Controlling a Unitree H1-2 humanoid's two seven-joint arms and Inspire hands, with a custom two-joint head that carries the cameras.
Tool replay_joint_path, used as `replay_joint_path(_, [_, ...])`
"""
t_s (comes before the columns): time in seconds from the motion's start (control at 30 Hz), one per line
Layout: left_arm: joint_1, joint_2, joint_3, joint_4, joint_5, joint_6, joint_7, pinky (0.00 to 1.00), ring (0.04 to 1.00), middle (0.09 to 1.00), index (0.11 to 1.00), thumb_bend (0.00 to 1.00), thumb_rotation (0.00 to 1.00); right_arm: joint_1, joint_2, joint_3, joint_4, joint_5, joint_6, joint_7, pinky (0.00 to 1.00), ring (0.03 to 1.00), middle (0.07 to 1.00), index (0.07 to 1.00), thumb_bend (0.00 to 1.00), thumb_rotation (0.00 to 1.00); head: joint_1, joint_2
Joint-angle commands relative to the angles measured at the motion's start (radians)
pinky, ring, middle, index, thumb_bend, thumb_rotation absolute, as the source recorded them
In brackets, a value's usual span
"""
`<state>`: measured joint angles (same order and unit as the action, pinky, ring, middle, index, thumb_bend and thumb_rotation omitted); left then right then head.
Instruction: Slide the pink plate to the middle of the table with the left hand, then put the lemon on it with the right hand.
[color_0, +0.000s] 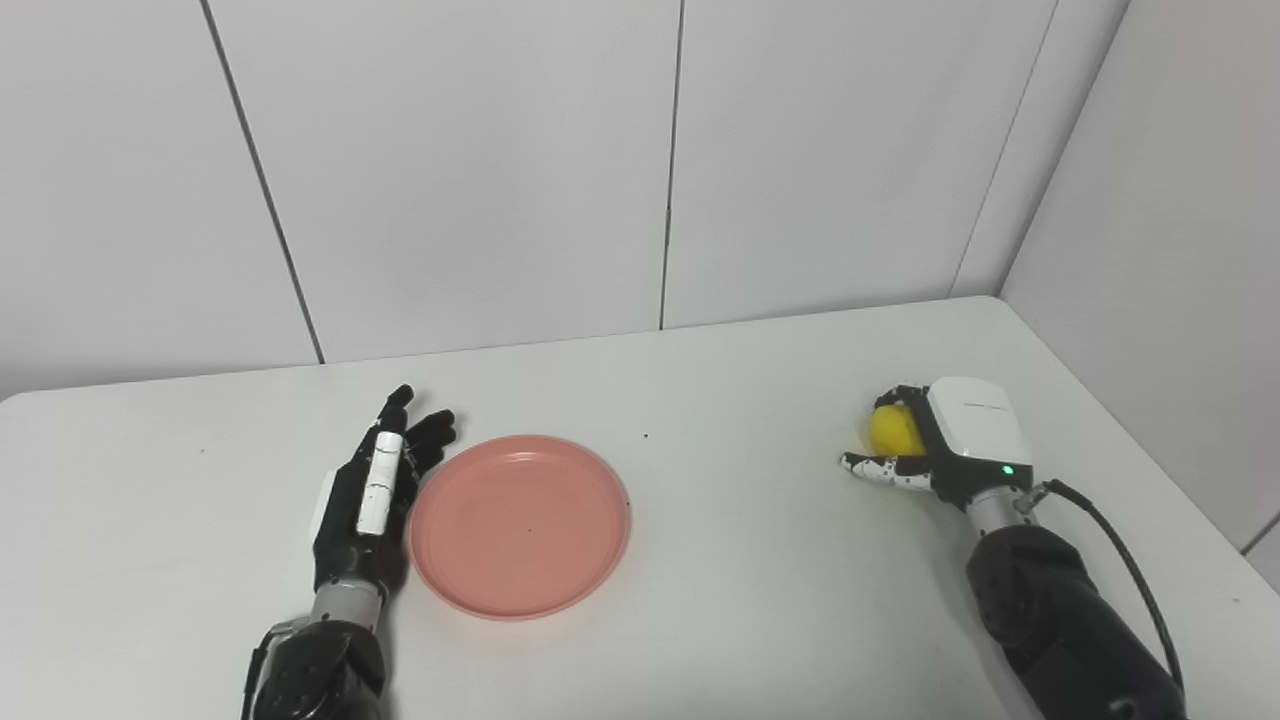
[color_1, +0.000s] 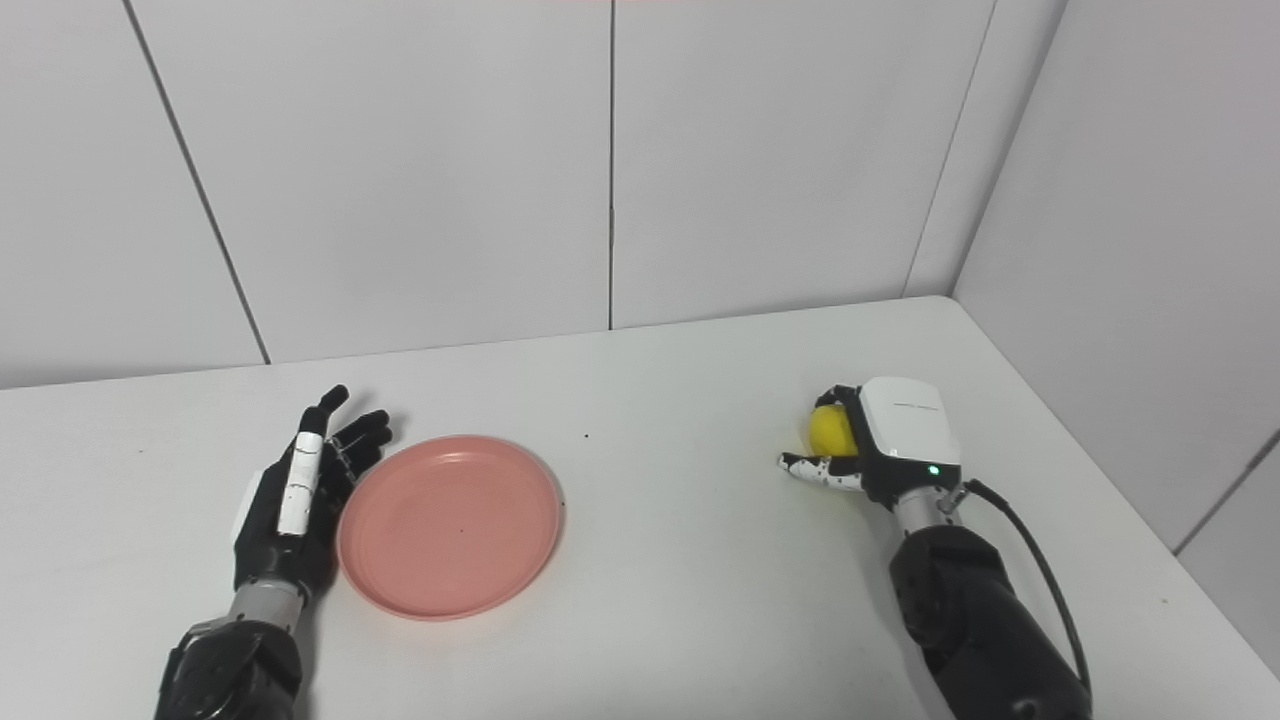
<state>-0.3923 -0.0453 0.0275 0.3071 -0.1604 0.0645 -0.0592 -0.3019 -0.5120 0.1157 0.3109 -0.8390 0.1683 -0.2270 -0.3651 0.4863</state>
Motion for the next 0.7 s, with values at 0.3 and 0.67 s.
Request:
replay_joint_path(0.3, [0.001,-0.005,-0.006,-0.01,0.007,0.029,0.003,0.91,0.788,0.731,0.876,0.81,0.8,-0.036,-0.051,0.033,0.102,0.08,-0.057,0.016,0.28,0.333,0.393,0.419,0.79,0.36,0.002,0.004])
replay_joint_path(0.67, [0.003,-0.008,-0.008,-0.024,0.012,0.036,0.007,0.9,0.779,0.727,0.875,0.81,0.8,-0.036,-0.061,0.053,0.101,0.111,-0.068,0.0,0.19,0.246,0.301,0.308,0.66,0.34,0.003,0.005])
